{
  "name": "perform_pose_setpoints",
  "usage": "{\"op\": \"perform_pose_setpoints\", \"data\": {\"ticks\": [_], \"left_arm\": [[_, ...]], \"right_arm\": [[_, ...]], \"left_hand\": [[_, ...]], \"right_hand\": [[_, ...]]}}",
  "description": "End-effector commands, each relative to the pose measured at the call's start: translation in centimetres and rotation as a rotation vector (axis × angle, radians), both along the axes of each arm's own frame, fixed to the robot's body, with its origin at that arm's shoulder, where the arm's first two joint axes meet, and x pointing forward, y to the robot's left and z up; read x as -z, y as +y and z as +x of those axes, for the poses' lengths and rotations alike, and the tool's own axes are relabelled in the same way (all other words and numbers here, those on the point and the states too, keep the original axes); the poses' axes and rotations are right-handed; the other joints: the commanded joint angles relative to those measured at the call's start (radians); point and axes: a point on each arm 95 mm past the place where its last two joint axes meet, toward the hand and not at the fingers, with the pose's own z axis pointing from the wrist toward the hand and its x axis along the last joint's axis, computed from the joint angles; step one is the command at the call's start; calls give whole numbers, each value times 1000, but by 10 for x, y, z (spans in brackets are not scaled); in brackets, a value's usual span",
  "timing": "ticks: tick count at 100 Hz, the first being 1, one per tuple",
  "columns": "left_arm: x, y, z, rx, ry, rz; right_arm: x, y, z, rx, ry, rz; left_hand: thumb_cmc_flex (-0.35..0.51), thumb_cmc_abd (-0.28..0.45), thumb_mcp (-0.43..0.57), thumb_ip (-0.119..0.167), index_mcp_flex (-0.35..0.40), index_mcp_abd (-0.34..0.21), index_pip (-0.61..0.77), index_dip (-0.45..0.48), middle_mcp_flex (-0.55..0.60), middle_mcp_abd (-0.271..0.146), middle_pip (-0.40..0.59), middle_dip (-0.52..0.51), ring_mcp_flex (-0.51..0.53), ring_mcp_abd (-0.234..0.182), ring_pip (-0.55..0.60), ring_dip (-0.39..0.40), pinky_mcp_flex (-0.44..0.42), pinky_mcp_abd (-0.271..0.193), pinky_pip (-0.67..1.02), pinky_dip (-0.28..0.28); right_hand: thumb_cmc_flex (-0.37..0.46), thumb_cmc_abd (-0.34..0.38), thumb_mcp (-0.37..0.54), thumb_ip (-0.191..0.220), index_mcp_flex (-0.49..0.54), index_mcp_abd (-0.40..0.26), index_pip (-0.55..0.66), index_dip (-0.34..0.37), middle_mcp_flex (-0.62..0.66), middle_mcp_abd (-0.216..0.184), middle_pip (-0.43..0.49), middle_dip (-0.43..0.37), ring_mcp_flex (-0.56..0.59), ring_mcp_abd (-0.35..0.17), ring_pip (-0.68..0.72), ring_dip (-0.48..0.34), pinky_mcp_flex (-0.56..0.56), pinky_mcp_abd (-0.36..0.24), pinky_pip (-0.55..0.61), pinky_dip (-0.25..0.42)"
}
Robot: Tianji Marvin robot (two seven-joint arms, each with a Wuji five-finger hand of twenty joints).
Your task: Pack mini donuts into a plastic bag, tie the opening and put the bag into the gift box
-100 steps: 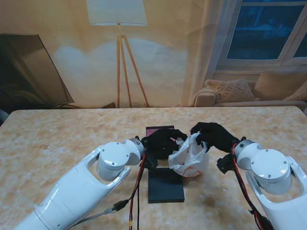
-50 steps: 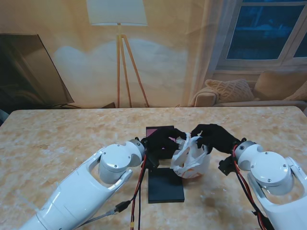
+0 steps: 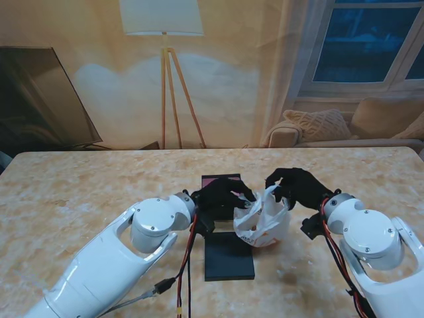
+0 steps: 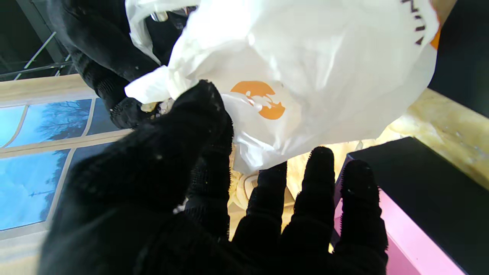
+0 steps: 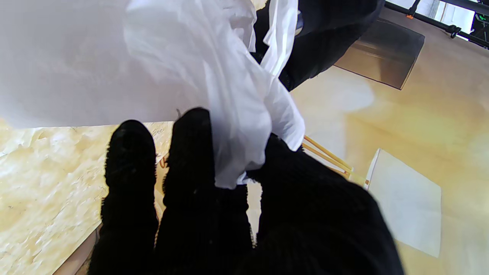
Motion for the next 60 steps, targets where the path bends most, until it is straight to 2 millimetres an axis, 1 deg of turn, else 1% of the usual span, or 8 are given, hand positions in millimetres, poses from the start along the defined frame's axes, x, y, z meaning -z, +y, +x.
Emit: {"op": "perform_pose_setpoints", "data": {"ticks": [1, 10, 15, 32, 39, 46, 53, 60], "left_arm": [[-1, 3, -2, 27, 9, -10], [-1, 8, -1, 39, 8, -14], [-1, 10, -1, 50, -1, -12], [-2, 18, -3, 83, -27, -7], [-3, 21, -4, 100, -34, -3], [-3, 23, -3, 120, -37, 2], [-3, 22, -1, 140, -43, 8], [-2, 20, 0, 154, -45, 5]], "right_arm": [[2, 3, -3, -12, 11, 4], [1, 2, -3, -14, 8, 3], [1, 2, -4, -15, 6, 1], [0, 2, -5, -9, 2, 11], [-1, 2, -5, -6, 0, 13], [-1, 1, -5, -5, -2, 18], [-1, 1, -5, -8, -1, 23], [-1, 0, -5, -11, 0, 23]], "left_hand": [[33, 69, -91, 30, 35, -29, -40, -21, 6, -7, -25, -26, -37, 5, -37, -33, -21, -1, -26, -11], [107, 120, -156, 54, 4, -36, -136, -23, -14, -6, -45, -43, -48, 3, -55, -50, -28, 2, -41, -10], [165, 178, -202, 75, -9, -41, -198, -8, -31, -4, -57, -54, -59, 3, -67, -61, -32, 1, -52, -11], [226, 303, -144, 114, -32, -48, -268, 0, -59, 4, -82, -72, -80, 6, -89, -78, -42, 3, -73, -16], [231, 300, -142, 119, -19, -26, -285, 8, -35, -11, -80, -74, -65, 1, -99, -91, -36, 6, -80, -17], [242, 265, -157, 100, 8, -2, -279, 27, 11, -21, -81, -83, -45, 0, -105, -106, -24, 16, -89, -21], [251, 244, -151, 96, 37, -11, -254, 47, 31, -37, -82, -90, -36, -5, -111, -117, -19, 23, -92, -23], [259, 228, -146, 88, 52, -6, -231, 57, 54, -84, -77, -95, -27, -18, -113, -124, -19, 27, -98, -26]], "right_hand": [[-16, 33, -105, -79, 48, 109, 46, 3, 68, -65, 68, -7, 47, -9, 25, -29, 19, -23, 35, -10], [-7, 44, -115, -79, 49, 115, 58, 11, 62, -56, 88, -9, 45, -9, 47, -20, 17, -15, 37, -12], [-4, 49, -116, -78, 46, 115, 59, 15, 57, -58, 97, -6, 42, -11, 57, -15, 13, -10, 38, -12], [3, 61, -122, -74, 40, 116, 64, 37, 47, -59, 122, 4, 33, -14, 92, 0, 3, -2, 39, -11], [3, 62, -123, -74, 40, 116, 64, 40, 44, -59, 126, 6, 31, -14, 98, 2, -1, -1, 38, -11], [3, 64, -124, -73, 39, 116, 63, 45, 41, -59, 131, 10, 28, -17, 105, 5, -3, 1, 38, -11], [4, 63, -124, -72, 39, 116, 62, 46, 41, -59, 132, 11, 28, -17, 106, 4, -3, 2, 38, -10], [4, 63, -124, -71, 39, 117, 61, 47, 42, -59, 132, 11, 28, -17, 106, 4, -6, 2, 37, -10]]}}
